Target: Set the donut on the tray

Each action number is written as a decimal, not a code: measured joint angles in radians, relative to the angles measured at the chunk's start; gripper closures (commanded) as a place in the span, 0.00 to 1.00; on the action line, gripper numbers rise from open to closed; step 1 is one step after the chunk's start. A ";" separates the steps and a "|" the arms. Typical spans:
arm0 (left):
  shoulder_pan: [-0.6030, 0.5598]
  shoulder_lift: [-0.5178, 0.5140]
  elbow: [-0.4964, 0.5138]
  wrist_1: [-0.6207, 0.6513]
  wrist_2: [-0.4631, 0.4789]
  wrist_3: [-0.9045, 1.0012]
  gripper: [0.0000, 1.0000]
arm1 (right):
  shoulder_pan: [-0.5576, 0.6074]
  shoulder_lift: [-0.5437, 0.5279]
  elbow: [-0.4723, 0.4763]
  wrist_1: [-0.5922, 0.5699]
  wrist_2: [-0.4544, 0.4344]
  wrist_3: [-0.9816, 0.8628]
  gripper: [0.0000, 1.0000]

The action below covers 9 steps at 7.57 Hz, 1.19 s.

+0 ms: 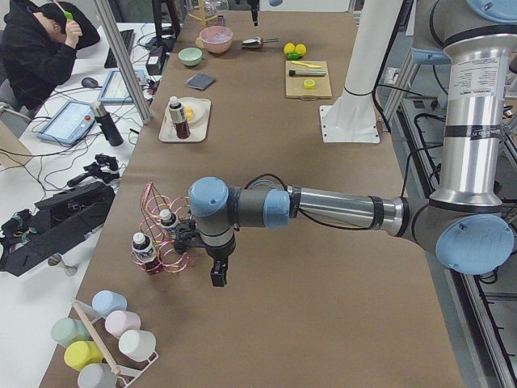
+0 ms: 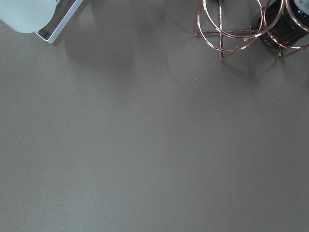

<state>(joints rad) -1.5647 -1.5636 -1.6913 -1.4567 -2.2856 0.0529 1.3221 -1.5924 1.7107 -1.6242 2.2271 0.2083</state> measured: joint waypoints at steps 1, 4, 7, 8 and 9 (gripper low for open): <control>0.000 -0.001 0.001 0.000 0.001 0.000 0.02 | 0.043 -0.016 -0.036 0.002 0.004 -0.049 0.00; 0.000 -0.002 0.007 0.000 0.001 0.001 0.02 | 0.171 -0.030 -0.106 0.001 0.014 -0.205 0.00; 0.000 -0.004 0.006 -0.012 0.002 0.001 0.02 | 0.200 -0.035 -0.114 0.003 0.021 -0.239 0.00; 0.000 -0.004 0.007 -0.021 0.005 0.001 0.02 | 0.200 -0.032 -0.115 0.003 0.021 -0.240 0.00; 0.000 -0.004 0.007 -0.025 0.018 0.001 0.02 | 0.201 -0.029 -0.115 0.003 0.022 -0.240 0.00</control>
<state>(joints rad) -1.5647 -1.5679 -1.6843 -1.4821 -2.2678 0.0537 1.5230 -1.6210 1.5955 -1.6215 2.2486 -0.0320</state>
